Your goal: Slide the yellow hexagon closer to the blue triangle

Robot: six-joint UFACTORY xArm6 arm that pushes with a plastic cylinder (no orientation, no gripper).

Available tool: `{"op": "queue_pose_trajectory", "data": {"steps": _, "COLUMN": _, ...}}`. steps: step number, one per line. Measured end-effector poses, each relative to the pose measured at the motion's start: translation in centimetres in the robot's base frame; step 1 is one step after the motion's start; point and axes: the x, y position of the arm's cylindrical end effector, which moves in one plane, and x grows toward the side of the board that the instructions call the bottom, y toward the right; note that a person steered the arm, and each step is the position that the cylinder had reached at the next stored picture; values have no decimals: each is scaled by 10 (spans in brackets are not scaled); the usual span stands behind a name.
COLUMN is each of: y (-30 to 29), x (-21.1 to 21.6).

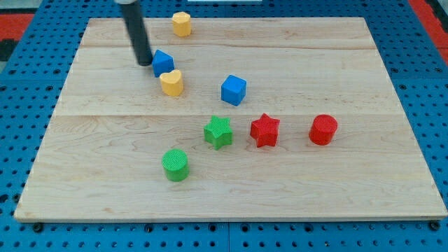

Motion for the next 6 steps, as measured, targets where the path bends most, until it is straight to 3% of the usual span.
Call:
{"op": "queue_pose_trajectory", "data": {"steps": 1, "y": 21, "x": -1}}
{"op": "queue_pose_trajectory", "data": {"steps": 2, "y": -40, "x": 2}}
{"op": "queue_pose_trajectory", "data": {"steps": 3, "y": -44, "x": 52}}
{"op": "queue_pose_trajectory", "data": {"steps": 4, "y": -4, "x": 101}}
{"op": "queue_pose_trajectory", "data": {"steps": 5, "y": 74, "x": 99}}
{"op": "queue_pose_trajectory", "data": {"steps": 6, "y": 79, "x": 79}}
